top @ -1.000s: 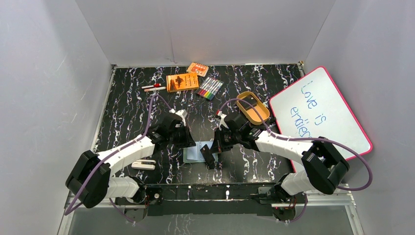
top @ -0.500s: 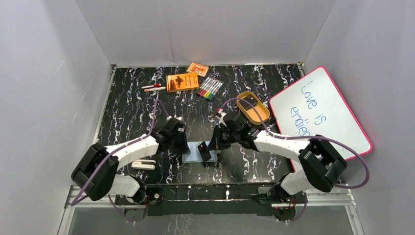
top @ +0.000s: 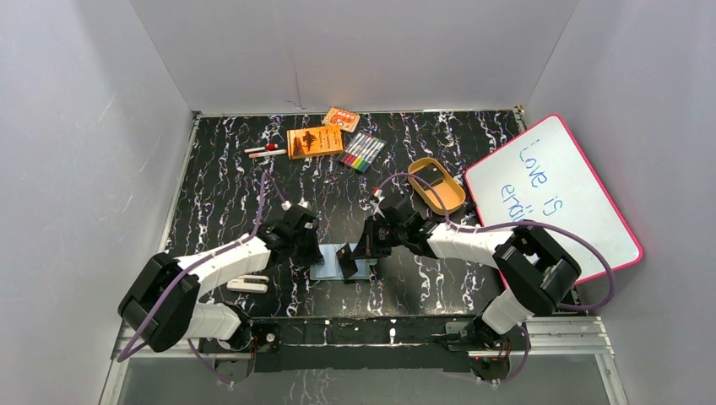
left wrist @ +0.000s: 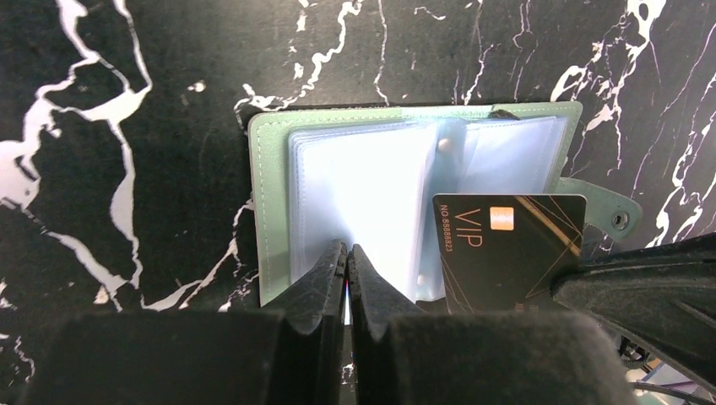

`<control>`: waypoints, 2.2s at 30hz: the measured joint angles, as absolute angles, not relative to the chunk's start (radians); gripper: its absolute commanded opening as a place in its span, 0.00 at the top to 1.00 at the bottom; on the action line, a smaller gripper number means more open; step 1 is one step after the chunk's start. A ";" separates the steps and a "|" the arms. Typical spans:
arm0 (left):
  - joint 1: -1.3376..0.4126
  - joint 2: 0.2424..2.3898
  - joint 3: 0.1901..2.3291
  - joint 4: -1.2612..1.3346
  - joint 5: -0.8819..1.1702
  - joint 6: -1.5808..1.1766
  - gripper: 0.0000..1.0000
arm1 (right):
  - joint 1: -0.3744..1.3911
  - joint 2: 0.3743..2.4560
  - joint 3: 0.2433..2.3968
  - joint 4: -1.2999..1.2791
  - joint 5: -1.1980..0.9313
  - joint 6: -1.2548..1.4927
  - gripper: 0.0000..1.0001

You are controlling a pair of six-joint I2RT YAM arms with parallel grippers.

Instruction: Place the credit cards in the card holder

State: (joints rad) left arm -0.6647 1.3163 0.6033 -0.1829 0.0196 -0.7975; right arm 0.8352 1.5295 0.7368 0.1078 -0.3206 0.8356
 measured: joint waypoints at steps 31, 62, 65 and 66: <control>-0.665 1.185 0.522 -0.264 -0.067 -0.916 0.55 | 0.835 1.640 0.696 0.303 -0.362 1.006 1.00; -0.665 1.174 0.498 -0.225 -0.059 -0.929 0.61 | 0.843 1.710 0.588 0.596 -0.294 1.134 1.00; -0.665 1.172 0.498 -0.226 -0.060 -0.932 0.61 | 0.845 1.710 0.579 0.609 -0.287 1.147 1.00; -0.665 1.172 0.498 -0.226 -0.060 -0.934 0.61 | 0.845 1.710 0.577 0.612 -0.286 1.150 1.00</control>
State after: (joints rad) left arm -0.6647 1.1725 0.4976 -0.2260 -0.0605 -0.9337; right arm 0.8452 1.7100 0.5774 0.6117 -0.2855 1.1500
